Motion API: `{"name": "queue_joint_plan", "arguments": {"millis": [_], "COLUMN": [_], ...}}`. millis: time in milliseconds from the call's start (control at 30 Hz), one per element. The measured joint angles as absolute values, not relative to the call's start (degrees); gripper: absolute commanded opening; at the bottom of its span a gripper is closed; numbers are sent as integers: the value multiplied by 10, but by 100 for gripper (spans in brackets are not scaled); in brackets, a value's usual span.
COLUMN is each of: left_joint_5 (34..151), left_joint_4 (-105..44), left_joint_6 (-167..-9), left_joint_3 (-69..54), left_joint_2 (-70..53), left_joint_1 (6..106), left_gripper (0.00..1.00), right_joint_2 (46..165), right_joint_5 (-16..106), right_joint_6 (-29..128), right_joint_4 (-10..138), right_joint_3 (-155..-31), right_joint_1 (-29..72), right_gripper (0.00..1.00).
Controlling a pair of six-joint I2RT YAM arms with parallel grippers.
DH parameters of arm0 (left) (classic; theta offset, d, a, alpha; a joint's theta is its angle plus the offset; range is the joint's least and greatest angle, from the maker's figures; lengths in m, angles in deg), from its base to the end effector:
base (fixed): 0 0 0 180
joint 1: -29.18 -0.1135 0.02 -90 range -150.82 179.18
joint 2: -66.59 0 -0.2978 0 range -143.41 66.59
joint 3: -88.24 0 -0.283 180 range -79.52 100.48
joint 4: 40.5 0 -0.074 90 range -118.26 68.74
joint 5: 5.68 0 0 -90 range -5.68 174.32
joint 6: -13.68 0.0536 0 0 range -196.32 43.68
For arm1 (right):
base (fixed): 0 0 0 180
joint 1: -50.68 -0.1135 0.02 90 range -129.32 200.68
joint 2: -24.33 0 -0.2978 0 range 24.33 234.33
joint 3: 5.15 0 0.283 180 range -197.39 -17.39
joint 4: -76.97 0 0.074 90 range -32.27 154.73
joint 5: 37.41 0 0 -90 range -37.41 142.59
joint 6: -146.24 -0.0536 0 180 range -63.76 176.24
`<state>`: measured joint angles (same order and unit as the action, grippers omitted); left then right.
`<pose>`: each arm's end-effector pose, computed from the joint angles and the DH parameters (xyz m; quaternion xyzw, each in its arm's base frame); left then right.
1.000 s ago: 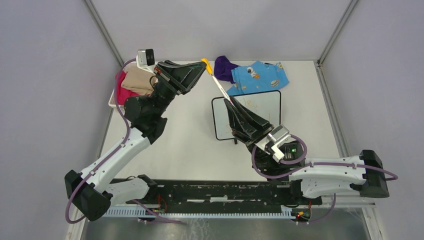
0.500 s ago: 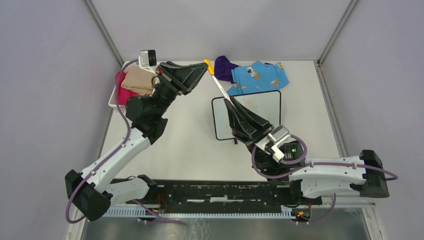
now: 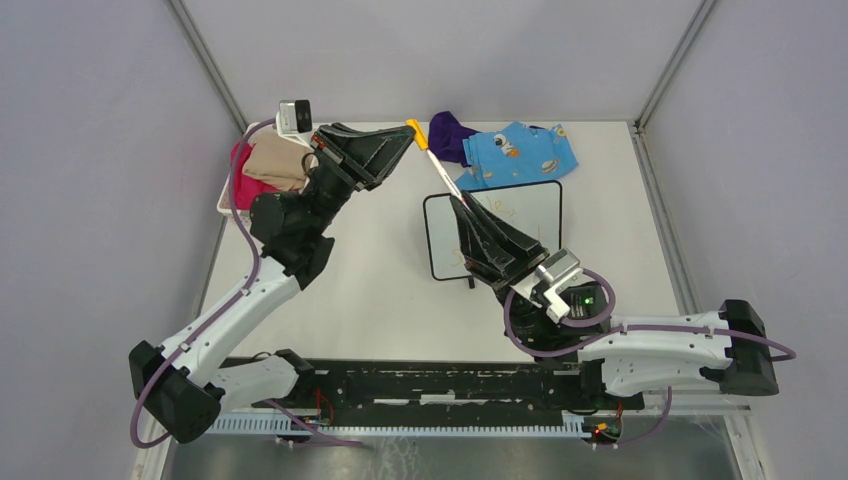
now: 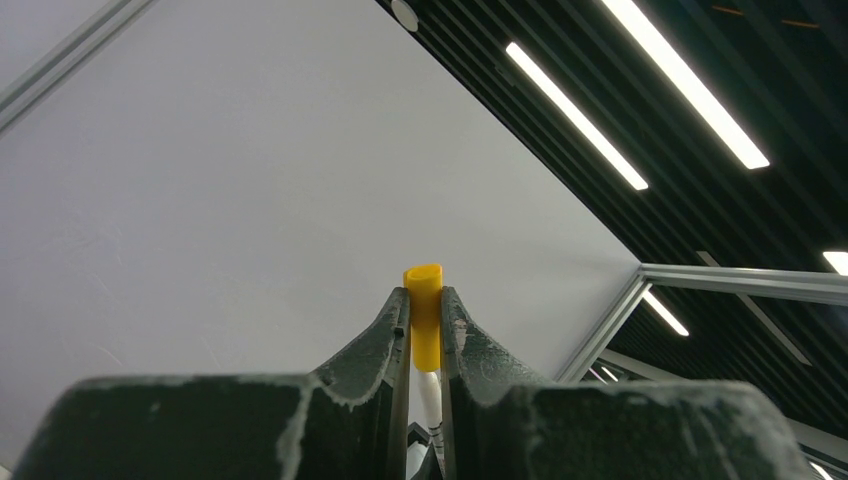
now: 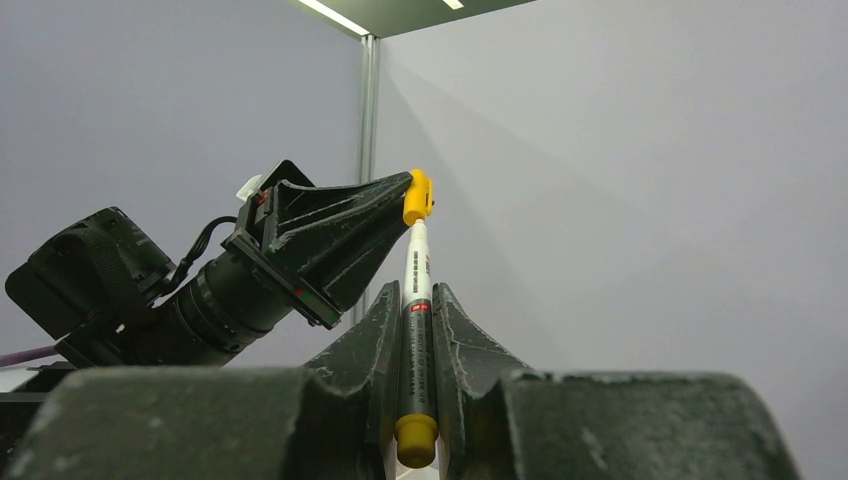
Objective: Write a sentence on the whiteboard
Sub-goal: Close the whiteboard marker at the center of the board.
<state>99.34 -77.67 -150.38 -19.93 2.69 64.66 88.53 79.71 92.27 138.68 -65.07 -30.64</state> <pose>0.2021 -0.1611 0.5091 -0.0111 0.3973 -0.7773 0.4878 0.0601 0.2317 0.4631 -0.1159 0.3340 0.2986 0.8865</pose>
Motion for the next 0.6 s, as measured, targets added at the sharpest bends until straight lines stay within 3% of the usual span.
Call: {"name": "queue_joint_plan", "arguments": {"millis": [600], "left_joint_5": [996], "left_joint_4": [-782], "left_joint_6": [-1504], "left_joint_3": [-202], "left_joint_2": [28], "left_joint_1": [647], "left_gripper": [2], "right_joint_2": [898], "right_joint_5": [797], "right_joint_6": [926], "right_joint_4": [1394], "right_joint_3": [-661], "right_joint_1": [-307], "right_gripper": [0]}}
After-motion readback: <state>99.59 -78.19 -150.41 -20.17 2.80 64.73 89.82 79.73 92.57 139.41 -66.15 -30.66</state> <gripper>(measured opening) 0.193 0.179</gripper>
